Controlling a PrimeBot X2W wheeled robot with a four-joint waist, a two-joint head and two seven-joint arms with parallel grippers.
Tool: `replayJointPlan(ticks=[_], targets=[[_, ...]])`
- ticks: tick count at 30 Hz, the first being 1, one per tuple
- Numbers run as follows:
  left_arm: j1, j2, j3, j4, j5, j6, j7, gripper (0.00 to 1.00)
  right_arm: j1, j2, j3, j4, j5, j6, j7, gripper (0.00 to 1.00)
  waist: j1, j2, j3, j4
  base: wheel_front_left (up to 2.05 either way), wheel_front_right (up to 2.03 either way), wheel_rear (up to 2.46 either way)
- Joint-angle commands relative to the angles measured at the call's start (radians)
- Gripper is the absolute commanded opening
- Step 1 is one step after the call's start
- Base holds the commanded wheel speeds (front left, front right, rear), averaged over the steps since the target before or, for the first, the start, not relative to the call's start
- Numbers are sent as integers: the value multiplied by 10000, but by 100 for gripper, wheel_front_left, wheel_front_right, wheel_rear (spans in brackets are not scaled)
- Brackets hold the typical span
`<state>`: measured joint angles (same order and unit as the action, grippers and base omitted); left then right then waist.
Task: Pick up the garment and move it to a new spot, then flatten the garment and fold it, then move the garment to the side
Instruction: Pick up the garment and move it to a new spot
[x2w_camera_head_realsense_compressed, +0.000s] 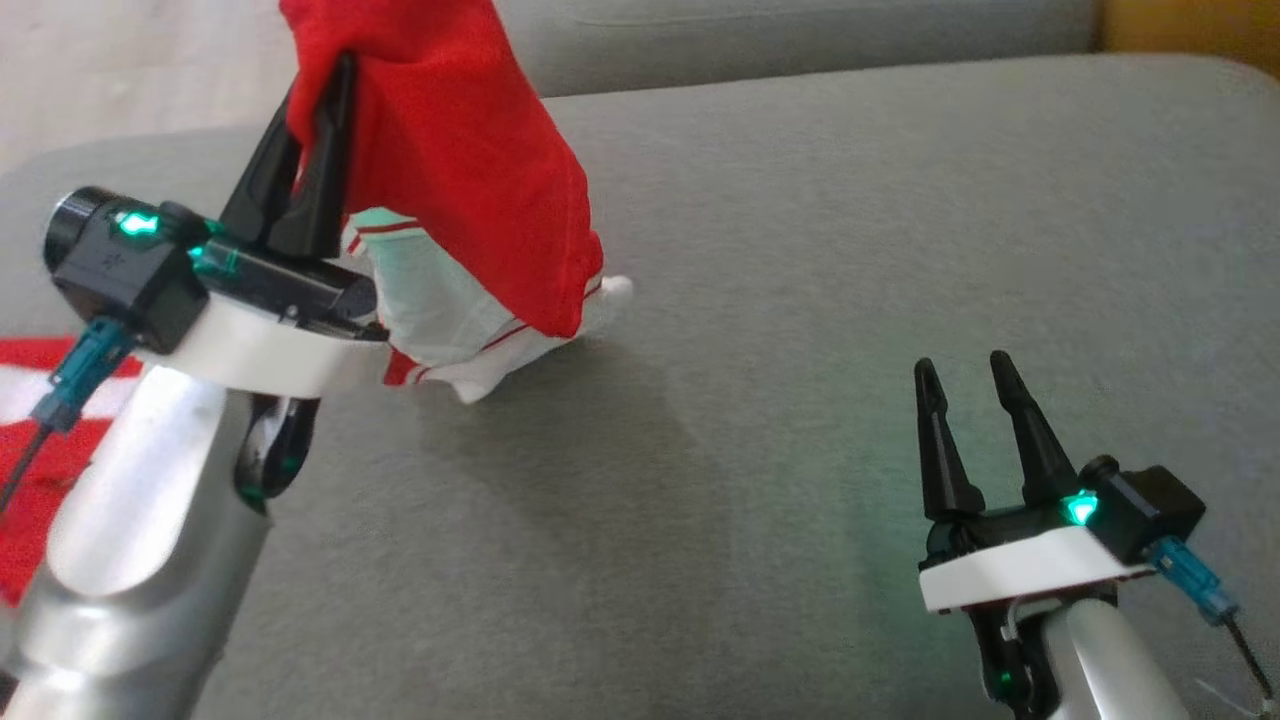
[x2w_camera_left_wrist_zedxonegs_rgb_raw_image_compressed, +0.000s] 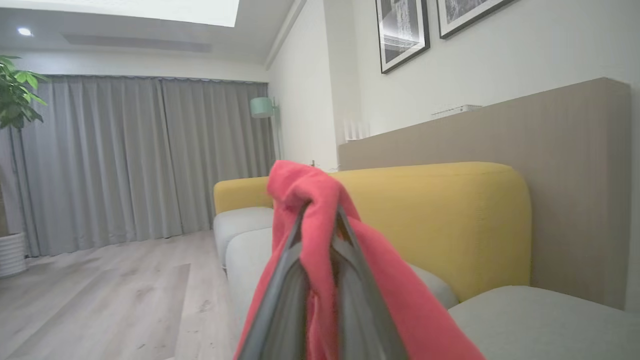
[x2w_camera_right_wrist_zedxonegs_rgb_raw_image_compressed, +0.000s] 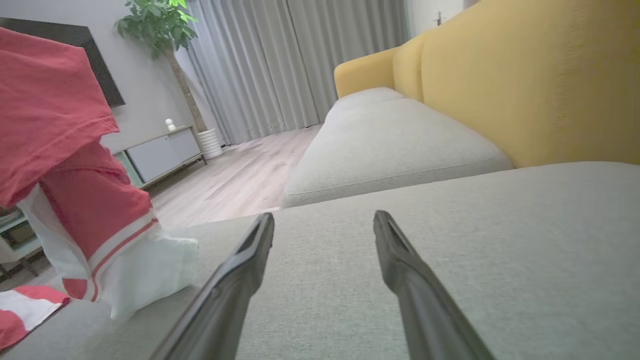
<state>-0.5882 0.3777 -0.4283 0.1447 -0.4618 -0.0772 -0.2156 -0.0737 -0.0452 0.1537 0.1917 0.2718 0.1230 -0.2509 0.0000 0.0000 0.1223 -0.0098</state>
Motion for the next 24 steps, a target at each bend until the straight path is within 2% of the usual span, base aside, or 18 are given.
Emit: replayJointPlan(ticks=[1,7,13,14,15,16,20,24], targets=[[-656,225,364,-229,115,123,-20,0,-386,-51,255,-336,42,77,-109,100,0,0,234,-719,0,0,0],[-1123,-359,100,260,276,377,-79,0,-543,-51,409,-415,199,77,-109,100,0,0,545,-1849,0,0,0],[-1629,-1097,-624,1012,620,241,-194,0,-709,-51,814,-430,427,77,-109,100,0,0,723,-2757,0,0,0],[-1708,-1201,-750,1190,656,202,-184,26,-745,-51,861,-445,484,77,-109,100,0,0,755,-2872,0,0,0],[-1708,-1201,-750,1190,656,202,-184,26,-745,-51,861,-445,484,77,-109,100,0,0,755,-2872,0,0,0],[-1800,-1282,-875,1383,703,162,-146,100,-793,-51,919,-463,541,77,-109,100,0,0,803,-2986,0,0,0],[-2219,-1468,-1293,1994,980,-3,-201,100,-947,-51,1066,-537,749,77,-109,100,0,0,930,-3288,0,0,0],[-2468,-1576,-1196,2275,939,-34,-322,100,-926,-51,1039,-553,827,77,-109,100,0,0,959,-3281,0,0,0]])
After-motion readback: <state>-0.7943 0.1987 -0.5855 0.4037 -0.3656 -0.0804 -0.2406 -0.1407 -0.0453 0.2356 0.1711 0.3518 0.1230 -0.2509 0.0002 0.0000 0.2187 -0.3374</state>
